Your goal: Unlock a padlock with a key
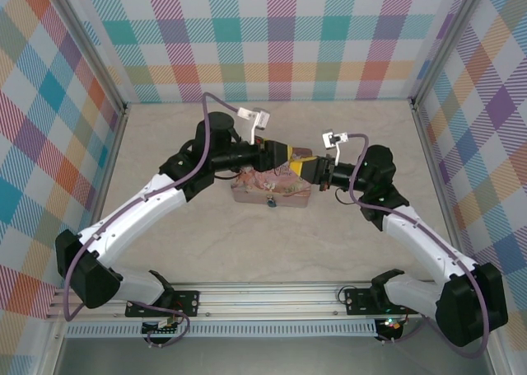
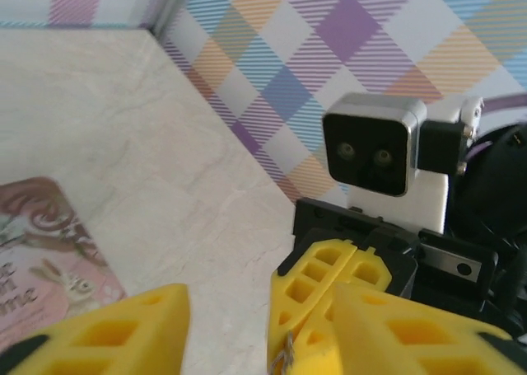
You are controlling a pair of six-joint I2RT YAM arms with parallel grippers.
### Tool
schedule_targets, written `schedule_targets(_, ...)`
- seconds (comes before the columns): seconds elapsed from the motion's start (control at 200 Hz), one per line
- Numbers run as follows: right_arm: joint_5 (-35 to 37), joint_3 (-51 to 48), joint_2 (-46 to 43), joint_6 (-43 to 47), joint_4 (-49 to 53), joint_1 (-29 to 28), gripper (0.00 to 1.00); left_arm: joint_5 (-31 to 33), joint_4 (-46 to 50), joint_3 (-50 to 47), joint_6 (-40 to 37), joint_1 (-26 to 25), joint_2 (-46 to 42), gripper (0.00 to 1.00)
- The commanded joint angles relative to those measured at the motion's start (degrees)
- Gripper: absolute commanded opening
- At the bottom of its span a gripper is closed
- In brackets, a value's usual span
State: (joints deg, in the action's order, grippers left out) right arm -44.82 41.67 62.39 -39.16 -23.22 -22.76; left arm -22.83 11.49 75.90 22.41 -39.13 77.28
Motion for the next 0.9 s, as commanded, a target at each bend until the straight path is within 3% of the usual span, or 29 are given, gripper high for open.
schedule_targets(0.0, 6.62, 2.6, -0.97, 7.81, 14.39, -0.28, 0.03, 6.75, 3.67, -1.25, -1.95, 1.66, -5.55, 0.61)
schedule_targets(0.2, 12.47, 0.32, 1.82, 10.34, 17.24, -0.26, 0.03, 16.53, 9.63, -11.32, -5.67, 1.69, -10.6, 0.75)
schedule_targets(0.4, 14.33, -1.38, 7.71, 8.4, 10.26, -0.39, 0.04, 17.49, 0.07, -27.08, -5.19, -0.61, -13.01, 0.82)
schedule_targets(0.595, 18.42, 0.15, 12.14, 7.99, 7.77, -0.44, 0.04, 28.73, -6.3, -33.59, -9.65, -7.58, -8.59, 0.83)
schedule_targets(0.895, 19.07, 2.96, 20.31, 7.6, 4.83, -0.44, 0.04, 28.68, -19.58, -37.41, -7.87, -8.49, 1.34, 0.83)
